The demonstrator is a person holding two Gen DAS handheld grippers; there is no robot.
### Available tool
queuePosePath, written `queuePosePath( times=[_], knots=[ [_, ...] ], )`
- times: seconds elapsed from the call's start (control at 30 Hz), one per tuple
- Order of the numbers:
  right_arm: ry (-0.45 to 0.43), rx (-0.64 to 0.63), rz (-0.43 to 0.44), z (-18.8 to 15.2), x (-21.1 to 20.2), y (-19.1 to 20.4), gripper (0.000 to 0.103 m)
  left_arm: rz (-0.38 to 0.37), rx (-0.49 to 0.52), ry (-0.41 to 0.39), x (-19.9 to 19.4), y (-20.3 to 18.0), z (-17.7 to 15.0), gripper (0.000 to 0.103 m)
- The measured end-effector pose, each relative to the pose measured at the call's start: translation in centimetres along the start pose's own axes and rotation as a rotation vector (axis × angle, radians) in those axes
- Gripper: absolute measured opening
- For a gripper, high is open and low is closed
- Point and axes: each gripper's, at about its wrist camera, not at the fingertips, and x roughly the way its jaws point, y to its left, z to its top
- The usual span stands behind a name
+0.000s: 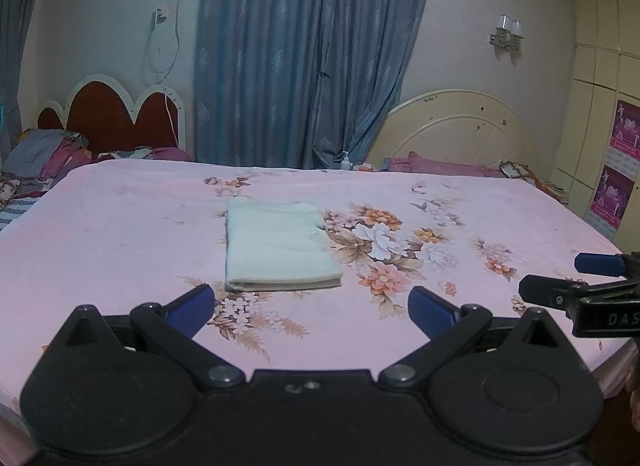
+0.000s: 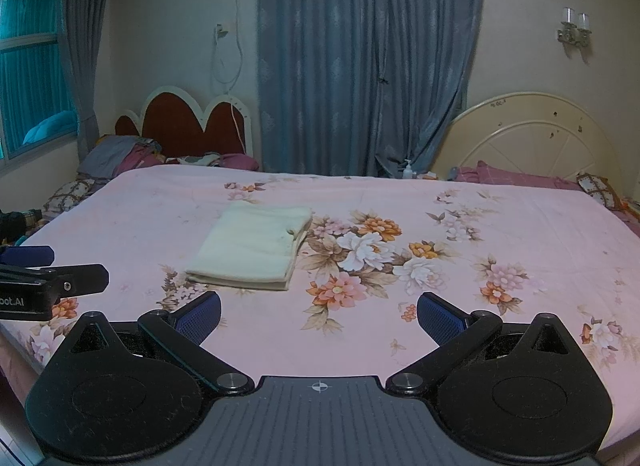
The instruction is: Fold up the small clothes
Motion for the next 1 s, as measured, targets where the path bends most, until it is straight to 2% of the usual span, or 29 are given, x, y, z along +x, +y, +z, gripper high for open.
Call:
queuePosePath(
  times=[0.67, 1.0],
  knots=[
    [0.002, 0.001, 0.000, -0.09, 0.38, 0.12, 0.103, 0.018, 0.026, -0.017, 0.23, 0.37, -0.08, 0.102],
    [0.002, 0.006, 0.003, -0.19, 0.49, -0.12, 0.103, 0.001, 0.028, -0.026, 0.11, 0.26, -0.02, 0.101]
  ],
)
